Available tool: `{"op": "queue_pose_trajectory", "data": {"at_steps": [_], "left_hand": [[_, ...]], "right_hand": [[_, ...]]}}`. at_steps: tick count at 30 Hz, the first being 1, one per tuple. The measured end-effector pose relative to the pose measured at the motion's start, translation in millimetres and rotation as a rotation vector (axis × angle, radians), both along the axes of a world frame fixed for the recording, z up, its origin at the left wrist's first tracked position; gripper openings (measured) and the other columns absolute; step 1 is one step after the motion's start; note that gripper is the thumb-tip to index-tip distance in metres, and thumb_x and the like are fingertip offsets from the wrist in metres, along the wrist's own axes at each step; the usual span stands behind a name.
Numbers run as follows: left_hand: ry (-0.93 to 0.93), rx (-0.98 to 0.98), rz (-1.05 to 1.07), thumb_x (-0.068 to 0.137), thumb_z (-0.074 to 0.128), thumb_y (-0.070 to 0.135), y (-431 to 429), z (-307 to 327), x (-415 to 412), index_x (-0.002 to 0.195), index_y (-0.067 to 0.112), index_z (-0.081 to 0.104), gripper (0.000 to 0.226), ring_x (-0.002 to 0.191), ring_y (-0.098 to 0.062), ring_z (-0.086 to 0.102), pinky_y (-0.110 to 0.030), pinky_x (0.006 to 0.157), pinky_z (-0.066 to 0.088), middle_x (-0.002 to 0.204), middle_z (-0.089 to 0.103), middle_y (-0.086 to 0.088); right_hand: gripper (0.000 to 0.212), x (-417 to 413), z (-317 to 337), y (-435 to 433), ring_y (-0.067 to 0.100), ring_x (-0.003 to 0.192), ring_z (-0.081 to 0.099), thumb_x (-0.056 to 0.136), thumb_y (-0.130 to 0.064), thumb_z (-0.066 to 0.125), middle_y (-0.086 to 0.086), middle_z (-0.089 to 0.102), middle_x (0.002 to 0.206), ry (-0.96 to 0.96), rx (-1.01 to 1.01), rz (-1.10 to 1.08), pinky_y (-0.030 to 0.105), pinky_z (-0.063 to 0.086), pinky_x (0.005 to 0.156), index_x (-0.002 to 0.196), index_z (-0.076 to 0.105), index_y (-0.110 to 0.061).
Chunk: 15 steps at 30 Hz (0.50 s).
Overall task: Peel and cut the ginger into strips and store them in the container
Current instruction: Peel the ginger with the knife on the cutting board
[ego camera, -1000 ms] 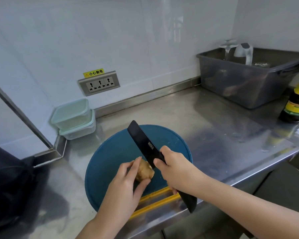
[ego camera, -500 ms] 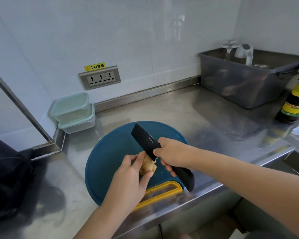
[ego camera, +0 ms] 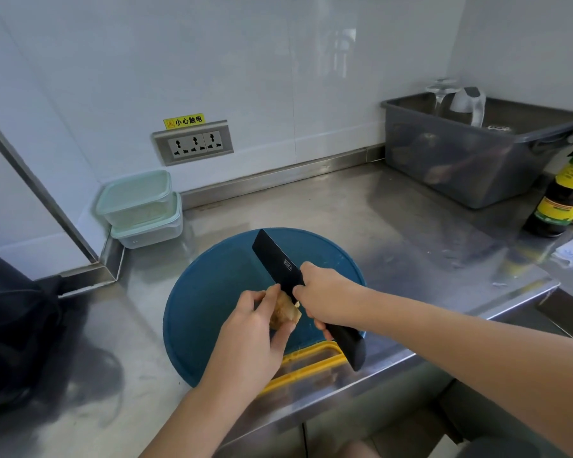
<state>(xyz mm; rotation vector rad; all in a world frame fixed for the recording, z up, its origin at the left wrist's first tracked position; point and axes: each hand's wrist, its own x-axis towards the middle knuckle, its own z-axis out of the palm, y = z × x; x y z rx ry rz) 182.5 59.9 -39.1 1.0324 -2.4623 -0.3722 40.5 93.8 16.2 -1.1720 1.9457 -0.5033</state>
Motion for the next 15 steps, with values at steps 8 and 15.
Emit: {"op": "queue_pose_trajectory", "data": {"at_steps": [8, 15], "left_hand": [[0.033, -0.019, 0.010, 0.094, 0.049, 0.042, 1.9, -3.5, -1.6, 0.148, 0.032, 0.025, 0.060, 0.114, -0.007, 0.051, -0.012, 0.093, 0.040, 0.131, 0.041, 0.009], [0.000, -0.026, -0.006, 0.093, 0.050, 0.042, -1.1, -0.3, -2.8, 0.146, 0.027, 0.030, 0.058, 0.104, -0.010, 0.057, -0.015, 0.084, 0.044, 0.125, 0.047, 0.004]], "right_hand": [[0.016, 4.9, -7.4, 0.8, 0.018, 0.051, 0.052, 0.103, -0.017, 0.039, 0.014, 0.053, 0.086, 0.128, -0.020, -0.009, 0.026, 0.049, 0.042, 0.117, 0.037, -0.010], [0.016, 14.4, -2.7, 4.4, 0.013, 0.057, 0.037, 0.100, -0.010, 0.033, 0.003, 0.038, 0.073, 0.382, -0.115, 0.077, 0.024, 0.034, 0.050, 0.113, 0.040, -0.003]]}}
